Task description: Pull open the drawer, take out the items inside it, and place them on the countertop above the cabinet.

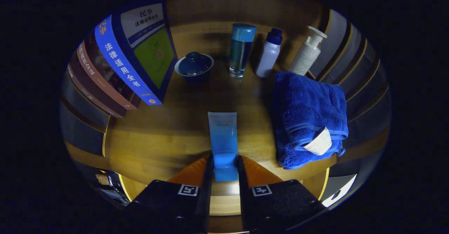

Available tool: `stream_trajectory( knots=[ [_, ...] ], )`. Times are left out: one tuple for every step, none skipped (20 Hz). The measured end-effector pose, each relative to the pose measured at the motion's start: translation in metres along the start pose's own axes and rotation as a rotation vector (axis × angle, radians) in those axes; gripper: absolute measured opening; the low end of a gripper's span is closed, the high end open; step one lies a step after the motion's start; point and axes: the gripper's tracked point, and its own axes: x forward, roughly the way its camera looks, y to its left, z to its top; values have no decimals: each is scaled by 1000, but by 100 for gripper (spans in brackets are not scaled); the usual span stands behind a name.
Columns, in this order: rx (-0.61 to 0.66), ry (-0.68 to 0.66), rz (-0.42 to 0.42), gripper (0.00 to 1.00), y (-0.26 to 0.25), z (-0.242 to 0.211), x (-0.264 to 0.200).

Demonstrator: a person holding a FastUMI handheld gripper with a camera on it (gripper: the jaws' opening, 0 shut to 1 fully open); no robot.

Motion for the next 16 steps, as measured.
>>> stream_trajectory(
  knots=[
    [2, 3, -5, 43, -1, -3, 0],
    [4, 3, -11, 52, -2, -6, 0],
    [-1, -5, -2, 61, 0, -5, -3],
    [-11, -18, 1, 70, 0, -6, -6],
    [-19, -38, -8, 79, -2, -3, -9],
    [-30, -61, -25, 88, -4, -1, -16],
    [-35, -86, -39, 97, -6, 0, -24],
    [-38, -117, -51, 97, -9, 2, -31],
    [-28, -155, -70, 97, -11, 4, -41],
    [-17, -197, -71, 97, -12, 5, -54],
    [-5, -236, -64, 97, -9, 5, -66],
    [9, -271, -69, 97, -12, 2, -80],
    [21, -311, -73, 97, -14, -1, -93],
    [36, -352, -73, 97, -15, -3, -105],
    [46, -394, -70, 99, -14, -7, -118],
    [48, -436, -76, 100, -16, -9, -130]
  ],
)
